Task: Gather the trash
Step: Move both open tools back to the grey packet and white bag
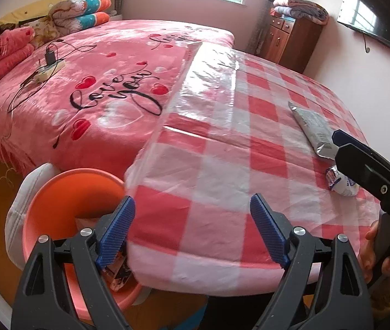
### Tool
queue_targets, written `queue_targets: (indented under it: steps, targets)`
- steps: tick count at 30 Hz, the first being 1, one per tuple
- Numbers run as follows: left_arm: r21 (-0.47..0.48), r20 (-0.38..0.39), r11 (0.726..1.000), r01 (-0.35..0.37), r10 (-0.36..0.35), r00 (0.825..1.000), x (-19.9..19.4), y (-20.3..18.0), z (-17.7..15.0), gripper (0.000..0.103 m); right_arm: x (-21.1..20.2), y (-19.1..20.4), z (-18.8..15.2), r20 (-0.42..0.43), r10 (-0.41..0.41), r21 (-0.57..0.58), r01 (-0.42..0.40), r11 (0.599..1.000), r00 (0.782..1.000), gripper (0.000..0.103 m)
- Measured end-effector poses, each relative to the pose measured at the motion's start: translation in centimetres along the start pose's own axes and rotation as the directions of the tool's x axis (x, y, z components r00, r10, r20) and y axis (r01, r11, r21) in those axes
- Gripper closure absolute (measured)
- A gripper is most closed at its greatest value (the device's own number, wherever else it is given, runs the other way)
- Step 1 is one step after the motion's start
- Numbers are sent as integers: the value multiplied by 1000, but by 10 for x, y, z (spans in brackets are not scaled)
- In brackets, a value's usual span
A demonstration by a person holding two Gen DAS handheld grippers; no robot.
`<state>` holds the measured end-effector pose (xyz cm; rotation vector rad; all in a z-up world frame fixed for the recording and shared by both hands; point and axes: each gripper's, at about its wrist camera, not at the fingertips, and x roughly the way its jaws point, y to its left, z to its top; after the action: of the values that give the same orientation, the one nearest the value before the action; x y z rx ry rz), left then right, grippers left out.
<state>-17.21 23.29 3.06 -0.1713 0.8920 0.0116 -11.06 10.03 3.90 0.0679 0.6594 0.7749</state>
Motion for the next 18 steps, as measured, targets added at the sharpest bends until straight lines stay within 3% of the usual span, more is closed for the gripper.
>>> queue_targets:
  steps: [18]
  targets:
    - [105, -29, 994, 22, -19, 999, 12, -58, 4, 17, -34, -50, -1, 56, -45, 89, 40, 995, 997, 6]
